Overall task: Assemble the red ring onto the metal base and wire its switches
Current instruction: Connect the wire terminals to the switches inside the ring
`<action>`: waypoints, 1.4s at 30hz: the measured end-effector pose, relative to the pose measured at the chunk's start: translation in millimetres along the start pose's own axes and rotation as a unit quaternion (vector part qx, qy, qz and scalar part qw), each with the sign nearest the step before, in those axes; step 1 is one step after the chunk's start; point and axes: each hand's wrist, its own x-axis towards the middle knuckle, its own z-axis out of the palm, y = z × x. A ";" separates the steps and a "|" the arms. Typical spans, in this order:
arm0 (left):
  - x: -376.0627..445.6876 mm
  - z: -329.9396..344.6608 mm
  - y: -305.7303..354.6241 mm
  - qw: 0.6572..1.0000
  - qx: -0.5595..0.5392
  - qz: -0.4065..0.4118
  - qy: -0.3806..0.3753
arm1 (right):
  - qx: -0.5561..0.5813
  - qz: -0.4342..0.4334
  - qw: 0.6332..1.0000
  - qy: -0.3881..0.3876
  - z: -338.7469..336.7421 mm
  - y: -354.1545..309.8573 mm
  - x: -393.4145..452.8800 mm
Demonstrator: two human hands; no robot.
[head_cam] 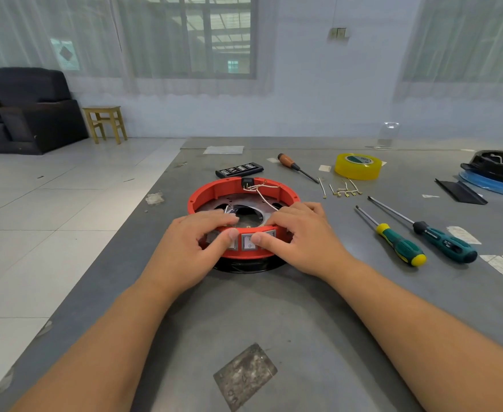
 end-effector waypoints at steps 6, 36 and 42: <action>-0.7 -5.1 -20.7 0.999 -0.024 -0.032 0.008 | -0.001 0.010 1.000 -0.015 1.9 2.0 -0.1; 3.6 31.5 1.1 0.992 0.116 0.056 0.004 | -0.098 0.314 0.932 -0.153 34.4 124.1 59.9; 4.6 30.8 1.5 0.992 0.116 0.053 0.001 | -0.109 0.326 0.927 -0.148 37.5 123.6 62.3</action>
